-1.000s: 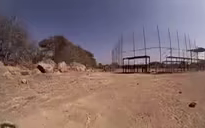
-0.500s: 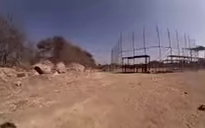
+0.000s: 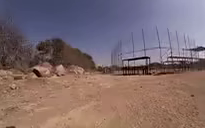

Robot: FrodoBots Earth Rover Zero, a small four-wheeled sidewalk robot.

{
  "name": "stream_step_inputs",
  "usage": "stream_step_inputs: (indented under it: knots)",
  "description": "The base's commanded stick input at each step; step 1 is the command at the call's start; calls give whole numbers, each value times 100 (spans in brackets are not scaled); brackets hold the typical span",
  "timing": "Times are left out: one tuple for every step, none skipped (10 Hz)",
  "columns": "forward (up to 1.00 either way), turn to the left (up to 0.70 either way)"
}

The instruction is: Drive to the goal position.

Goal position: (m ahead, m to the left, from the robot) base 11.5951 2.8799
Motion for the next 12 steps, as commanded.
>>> stream_step_inputs:
  knots:
    - [50, 0]
    - [50, 0]
    - [50, 0]
    - [50, 0]
    - [50, 0]
    - [50, 0]
    - [50, 0]
    - [50, 0]
    - [50, 0]
    - [50, 0]
    - [50, 0]
    - [50, 0]
